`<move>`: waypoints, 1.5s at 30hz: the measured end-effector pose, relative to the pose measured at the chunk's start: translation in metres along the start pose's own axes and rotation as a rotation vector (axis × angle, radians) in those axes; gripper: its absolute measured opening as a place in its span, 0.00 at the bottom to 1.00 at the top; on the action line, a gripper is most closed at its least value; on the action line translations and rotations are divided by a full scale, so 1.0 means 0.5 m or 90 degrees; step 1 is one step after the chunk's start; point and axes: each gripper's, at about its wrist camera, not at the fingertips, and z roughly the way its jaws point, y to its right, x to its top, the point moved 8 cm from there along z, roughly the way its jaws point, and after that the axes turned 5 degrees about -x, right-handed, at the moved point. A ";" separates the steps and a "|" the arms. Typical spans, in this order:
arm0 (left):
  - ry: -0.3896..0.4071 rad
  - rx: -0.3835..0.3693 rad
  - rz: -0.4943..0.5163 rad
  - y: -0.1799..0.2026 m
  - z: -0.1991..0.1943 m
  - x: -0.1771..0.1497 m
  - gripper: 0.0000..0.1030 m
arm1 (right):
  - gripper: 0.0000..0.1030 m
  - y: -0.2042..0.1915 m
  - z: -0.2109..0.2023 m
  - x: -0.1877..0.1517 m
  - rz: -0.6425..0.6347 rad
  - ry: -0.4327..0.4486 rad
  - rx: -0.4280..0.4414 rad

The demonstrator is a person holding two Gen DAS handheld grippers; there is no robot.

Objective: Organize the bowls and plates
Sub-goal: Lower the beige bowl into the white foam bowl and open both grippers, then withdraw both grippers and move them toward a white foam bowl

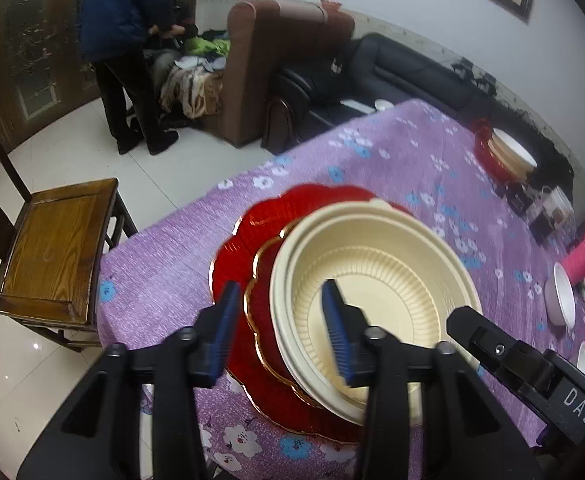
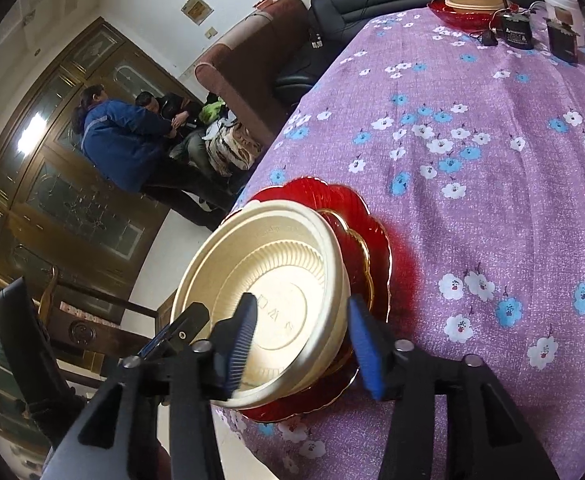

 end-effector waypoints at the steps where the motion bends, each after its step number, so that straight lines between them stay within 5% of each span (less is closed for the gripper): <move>1: 0.006 0.002 -0.002 -0.002 -0.003 0.002 0.47 | 0.50 0.001 -0.002 0.000 0.001 0.001 0.001; 8: 0.009 0.002 0.000 -0.001 -0.009 0.006 0.49 | 0.55 0.006 -0.014 0.000 0.007 0.007 0.009; 12: 0.011 0.003 0.000 0.004 -0.014 0.008 0.59 | 0.63 0.002 -0.024 0.002 0.011 0.015 0.020; 21: 0.037 0.008 -0.002 0.011 -0.037 0.013 0.71 | 0.99 0.006 -0.042 0.005 0.024 0.034 0.037; 33: 0.089 -0.027 -0.003 0.051 -0.070 0.018 0.72 | 0.99 0.024 -0.075 -0.006 0.023 0.036 0.052; 45: 0.082 -0.051 0.065 0.138 -0.072 -0.009 0.72 | 1.00 0.113 -0.120 -0.012 0.078 0.055 0.052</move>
